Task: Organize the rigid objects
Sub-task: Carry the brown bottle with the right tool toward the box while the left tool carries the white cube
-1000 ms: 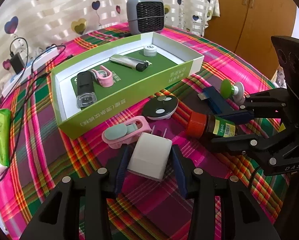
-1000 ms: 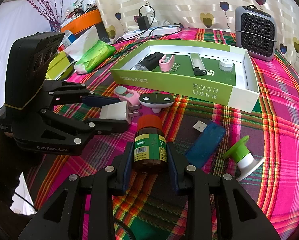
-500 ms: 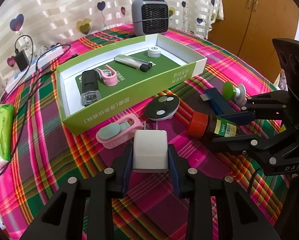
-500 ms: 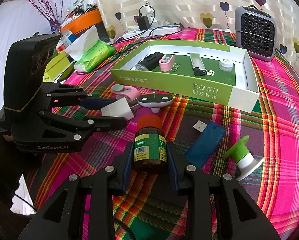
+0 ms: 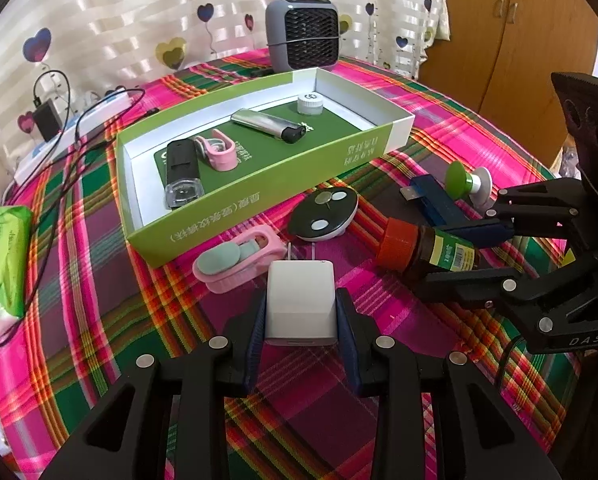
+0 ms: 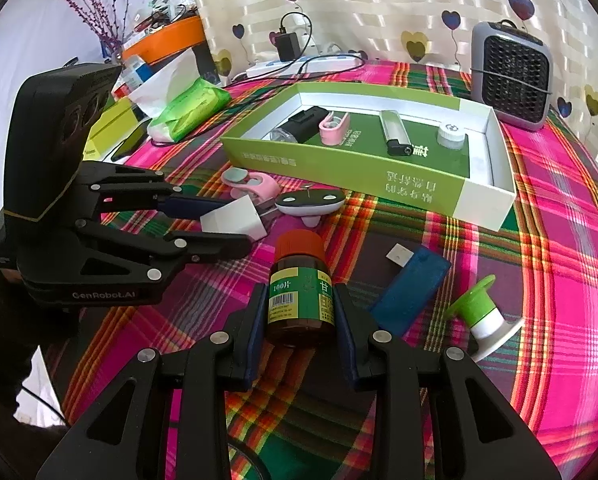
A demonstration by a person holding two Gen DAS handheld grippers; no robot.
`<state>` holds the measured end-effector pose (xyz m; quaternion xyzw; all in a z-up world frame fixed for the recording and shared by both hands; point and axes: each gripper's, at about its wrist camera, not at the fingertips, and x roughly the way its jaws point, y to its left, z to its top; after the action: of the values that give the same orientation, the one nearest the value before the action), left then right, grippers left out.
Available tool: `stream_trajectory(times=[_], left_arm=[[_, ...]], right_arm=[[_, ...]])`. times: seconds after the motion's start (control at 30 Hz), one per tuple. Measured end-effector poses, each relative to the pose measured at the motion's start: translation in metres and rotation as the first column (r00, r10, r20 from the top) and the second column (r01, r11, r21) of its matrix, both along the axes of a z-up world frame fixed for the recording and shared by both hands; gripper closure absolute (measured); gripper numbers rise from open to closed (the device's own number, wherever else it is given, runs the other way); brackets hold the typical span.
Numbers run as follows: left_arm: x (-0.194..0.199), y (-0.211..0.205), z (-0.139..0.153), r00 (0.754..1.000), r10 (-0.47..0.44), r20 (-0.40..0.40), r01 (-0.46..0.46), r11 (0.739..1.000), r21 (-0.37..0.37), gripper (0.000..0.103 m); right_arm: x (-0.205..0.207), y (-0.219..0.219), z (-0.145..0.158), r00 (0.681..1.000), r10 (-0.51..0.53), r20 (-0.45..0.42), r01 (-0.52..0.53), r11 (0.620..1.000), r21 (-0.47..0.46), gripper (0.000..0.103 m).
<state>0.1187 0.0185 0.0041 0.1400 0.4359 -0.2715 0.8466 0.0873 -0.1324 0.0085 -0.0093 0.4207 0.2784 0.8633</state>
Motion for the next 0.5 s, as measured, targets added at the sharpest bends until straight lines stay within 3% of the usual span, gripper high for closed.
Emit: stream_trajectory(times=[0.5], left_arm=[[-0.016,0.002,0.02,0.998,0.042,0.046,-0.041,0.999,-0.017,0.071]], right_arm=[[-0.001,-0.006,0.019,0.999,-0.017,0.047,0.016,1.0,0.02,0.07]])
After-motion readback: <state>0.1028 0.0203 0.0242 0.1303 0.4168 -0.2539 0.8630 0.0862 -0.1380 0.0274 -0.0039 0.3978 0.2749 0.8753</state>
